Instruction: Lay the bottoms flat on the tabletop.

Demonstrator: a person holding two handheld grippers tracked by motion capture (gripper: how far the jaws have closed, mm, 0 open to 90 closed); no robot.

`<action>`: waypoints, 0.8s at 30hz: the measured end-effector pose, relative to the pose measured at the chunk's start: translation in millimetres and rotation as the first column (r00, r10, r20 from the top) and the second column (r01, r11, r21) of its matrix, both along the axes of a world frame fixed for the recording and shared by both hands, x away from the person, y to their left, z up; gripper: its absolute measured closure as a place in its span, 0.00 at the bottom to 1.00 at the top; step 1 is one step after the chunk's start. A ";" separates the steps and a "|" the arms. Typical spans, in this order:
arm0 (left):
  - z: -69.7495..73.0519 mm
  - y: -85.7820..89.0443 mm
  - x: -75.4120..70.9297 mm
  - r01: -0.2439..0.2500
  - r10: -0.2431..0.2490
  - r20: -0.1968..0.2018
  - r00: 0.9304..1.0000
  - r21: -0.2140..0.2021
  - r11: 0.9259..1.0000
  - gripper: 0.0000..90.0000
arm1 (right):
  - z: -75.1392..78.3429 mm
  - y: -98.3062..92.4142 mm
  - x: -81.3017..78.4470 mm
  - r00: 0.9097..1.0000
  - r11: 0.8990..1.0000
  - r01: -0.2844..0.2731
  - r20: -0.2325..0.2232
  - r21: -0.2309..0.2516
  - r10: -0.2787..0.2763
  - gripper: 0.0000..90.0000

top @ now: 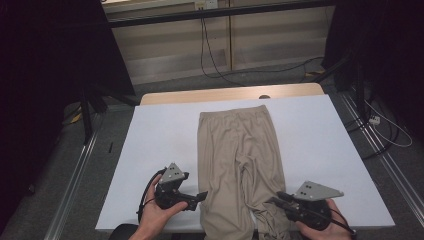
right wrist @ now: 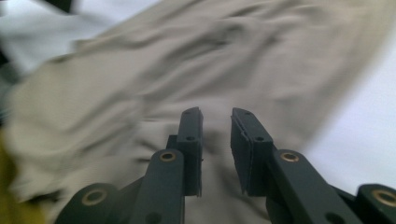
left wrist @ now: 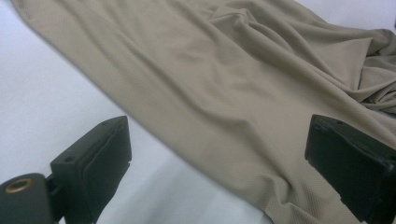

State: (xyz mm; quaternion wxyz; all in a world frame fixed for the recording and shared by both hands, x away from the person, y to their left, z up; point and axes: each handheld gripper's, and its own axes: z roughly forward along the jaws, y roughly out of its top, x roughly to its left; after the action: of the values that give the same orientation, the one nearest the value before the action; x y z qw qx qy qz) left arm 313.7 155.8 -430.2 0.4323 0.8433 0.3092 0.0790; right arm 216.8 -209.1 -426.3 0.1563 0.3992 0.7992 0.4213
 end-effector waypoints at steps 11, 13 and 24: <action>-0.6 2.9 -0.9 -0.008 0.008 -0.001 1.000 0.007 1.000 0.08 | -27.9 33.0 11.2 0.985 0.989 -0.134 -0.118 -0.064 0.126 0.77; -0.5 3.1 -1.5 -0.011 0.011 -0.003 1.000 0.006 1.000 0.08 | -27.2 33.0 3.1 0.983 0.987 -0.148 -0.122 -0.066 0.139 0.77; -0.6 1.7 -2.3 -0.005 0.005 -0.004 1.000 0.009 1.000 0.08 | -28.2 28.7 -33.9 0.968 0.980 -0.198 -0.160 -0.019 0.193 0.99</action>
State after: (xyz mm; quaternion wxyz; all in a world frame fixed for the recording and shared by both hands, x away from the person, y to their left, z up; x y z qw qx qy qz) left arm 311.4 157.6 -430.8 0.4279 0.8446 0.3118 0.0797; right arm 182.9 -180.4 -454.5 0.0575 0.3475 0.8518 0.3878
